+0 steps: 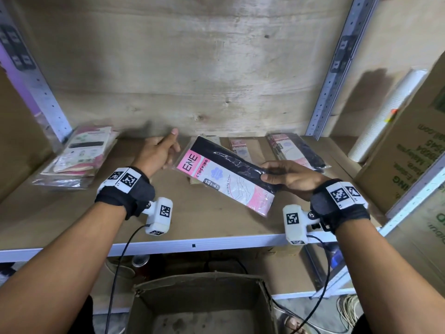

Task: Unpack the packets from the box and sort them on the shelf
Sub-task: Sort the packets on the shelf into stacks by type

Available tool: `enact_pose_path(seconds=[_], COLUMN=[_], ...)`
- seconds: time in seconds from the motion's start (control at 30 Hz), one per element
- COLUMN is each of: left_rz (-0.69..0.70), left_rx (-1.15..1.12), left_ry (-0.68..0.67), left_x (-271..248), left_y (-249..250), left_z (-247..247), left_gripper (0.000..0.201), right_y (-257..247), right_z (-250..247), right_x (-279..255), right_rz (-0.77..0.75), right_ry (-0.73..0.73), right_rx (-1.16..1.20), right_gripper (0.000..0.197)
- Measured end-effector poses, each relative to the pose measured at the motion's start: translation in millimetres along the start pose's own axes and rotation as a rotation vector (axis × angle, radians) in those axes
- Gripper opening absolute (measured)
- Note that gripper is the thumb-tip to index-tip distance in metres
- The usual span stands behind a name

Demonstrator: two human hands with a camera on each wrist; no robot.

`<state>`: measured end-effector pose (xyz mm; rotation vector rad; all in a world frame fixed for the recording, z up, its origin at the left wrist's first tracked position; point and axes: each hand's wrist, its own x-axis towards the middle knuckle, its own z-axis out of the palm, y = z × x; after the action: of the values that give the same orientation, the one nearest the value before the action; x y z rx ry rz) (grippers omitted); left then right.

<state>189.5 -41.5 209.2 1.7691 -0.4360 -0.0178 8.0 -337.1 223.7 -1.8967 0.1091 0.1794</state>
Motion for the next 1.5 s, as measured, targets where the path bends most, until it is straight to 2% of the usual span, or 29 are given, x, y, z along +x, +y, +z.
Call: enact_pose_path(seconds=[0.1, 0.13, 0.2, 0.3, 0.4, 0.47, 0.57, 0.63, 0.77, 0.93, 1.07, 1.17, 1.3, 1.4, 1.5], left_rz=[-0.125, -0.166, -0.225, -0.276, -0.254, -0.249, -0.217, -0.213, -0.237, -0.294, -0.375, -0.399, -0.465, -0.445, -0.372], left_rx=[-0.232, -0.307, -0.314, -0.229, -0.241, -0.247, -0.247, -0.249, -0.272, -0.228, -0.213, -0.209, -0.193, -0.150, -0.061], left_ry=[0.000, -0.030, -0.148, -0.361, -0.484, -0.502, -0.459, -0.418, -0.402, -0.403, -0.410, -0.422, -0.413, -0.402, -0.384], left_x=[1.0, 0.7, -2.9, -16.3, -25.0, -24.0, -17.4, -10.2, 3.8, 13.4, 16.7, 15.9, 14.6, 13.2, 13.2], left_y=[11.9, 15.9, 23.4, 38.0, 54.4, 64.2, 73.4, 75.8, 76.5, 70.9, 74.1, 74.8, 72.7, 68.4, 64.8], left_z=[9.3, 15.4, 38.0, 89.3, 139.1, 167.0, 200.3, 216.9, 240.3, 261.3, 276.0, 284.1, 288.1, 288.1, 290.7], left_gripper=[0.069, 0.073, 0.076, 0.064, 0.045, 0.043, 0.043, 0.044, 0.045, 0.052, 0.041, 0.051, 0.045, 0.050, 0.038], right_y=[10.4, 13.4, 18.6, 23.2, 28.8, 31.8, 34.4, 35.6, 42.8, 54.5, 61.6, 67.3, 73.8, 77.7, 80.5], right_z=[-12.2, -15.9, -23.6, -31.0, -38.9, -47.0, -64.7, -78.5, -103.3, -117.4, -126.0, -128.7, -127.2, -127.4, -128.2], right_x=[-2.5, -2.4, -1.9, -1.4, -1.9, -2.5, -0.6, 1.3, 8.8, 14.7, 11.0, 9.3, 9.5, 10.6, 11.3], right_rz=[0.008, 0.005, -0.033, -0.085, -0.126, -0.148, -0.145, -0.132, -0.054, 0.043, 0.142, 0.211, 0.261, 0.285, 0.282], right_ry=[0.144, 0.212, 0.309, 0.425, 0.494, 0.536, 0.673, 0.771, 0.912, 0.946, 0.993, 1.001, 0.976, 0.965, 0.953], right_rx=[0.266, 0.371, 0.493, 0.534, 0.509, 0.514, 0.505, 0.476, 0.231, 0.107, -0.068, -0.124, -0.157, -0.158, -0.166], right_gripper=[0.018, 0.020, 0.020, 0.015, 0.018, 0.021, 0.023, 0.011, 0.016, 0.016, 0.021, 0.023, 0.020, 0.019, 0.019])
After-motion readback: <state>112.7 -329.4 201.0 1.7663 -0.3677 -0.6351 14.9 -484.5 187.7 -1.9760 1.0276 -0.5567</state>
